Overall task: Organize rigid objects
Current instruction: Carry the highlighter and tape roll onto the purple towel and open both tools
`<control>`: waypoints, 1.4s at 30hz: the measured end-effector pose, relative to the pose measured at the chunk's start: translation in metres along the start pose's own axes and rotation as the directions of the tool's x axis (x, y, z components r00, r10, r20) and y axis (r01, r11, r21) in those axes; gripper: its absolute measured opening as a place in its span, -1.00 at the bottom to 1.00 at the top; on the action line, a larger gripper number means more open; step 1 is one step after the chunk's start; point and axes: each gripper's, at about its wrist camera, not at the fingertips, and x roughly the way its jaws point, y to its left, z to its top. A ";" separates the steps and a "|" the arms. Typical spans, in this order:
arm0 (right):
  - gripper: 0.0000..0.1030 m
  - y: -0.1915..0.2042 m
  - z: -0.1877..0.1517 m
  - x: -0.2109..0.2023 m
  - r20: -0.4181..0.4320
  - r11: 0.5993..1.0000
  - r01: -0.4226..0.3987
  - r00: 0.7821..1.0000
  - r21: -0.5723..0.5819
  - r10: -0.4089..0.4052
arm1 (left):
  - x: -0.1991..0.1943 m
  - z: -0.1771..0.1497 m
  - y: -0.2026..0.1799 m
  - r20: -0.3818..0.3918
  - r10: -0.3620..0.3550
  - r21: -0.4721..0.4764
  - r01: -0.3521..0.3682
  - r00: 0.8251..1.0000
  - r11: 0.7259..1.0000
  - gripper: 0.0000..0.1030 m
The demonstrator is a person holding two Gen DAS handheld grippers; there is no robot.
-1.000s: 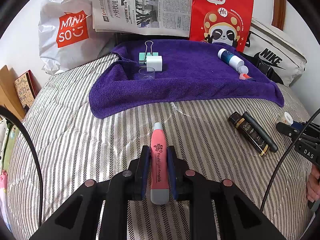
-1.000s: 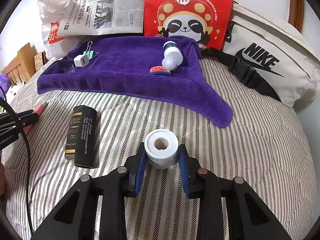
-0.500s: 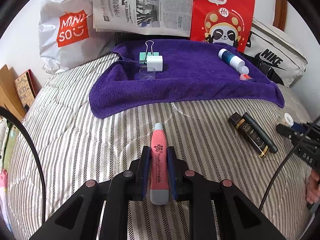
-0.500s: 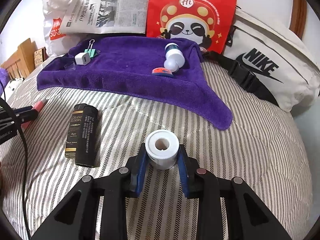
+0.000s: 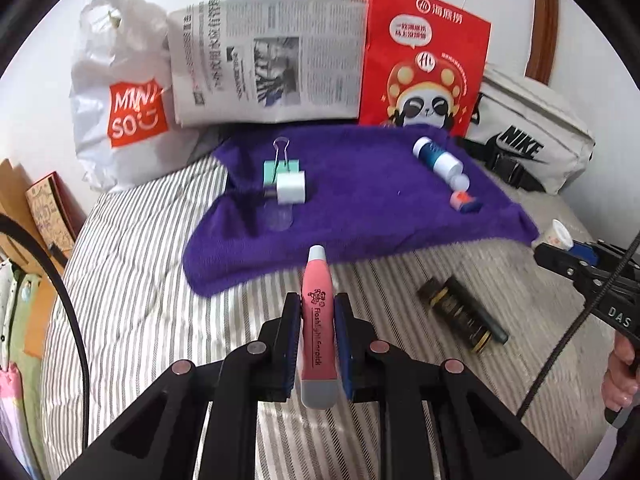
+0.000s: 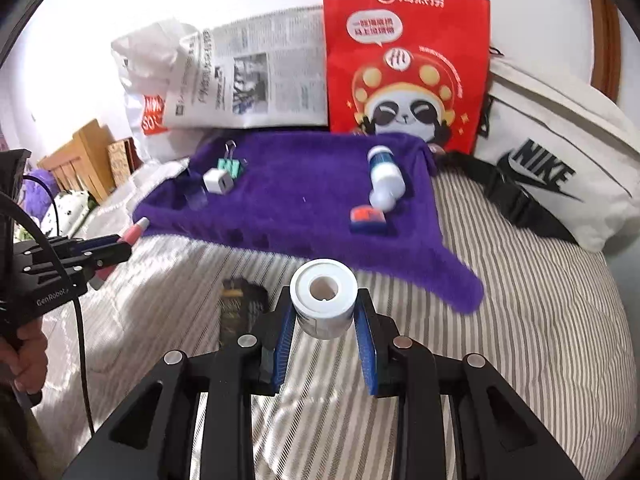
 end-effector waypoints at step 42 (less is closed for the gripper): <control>-0.43 -0.018 0.143 0.214 -0.287 0.995 0.096 0.954 0.000 -0.092 | 0.050 0.036 0.052 -0.016 -0.114 -0.151 0.110 0.993 0.982 -0.68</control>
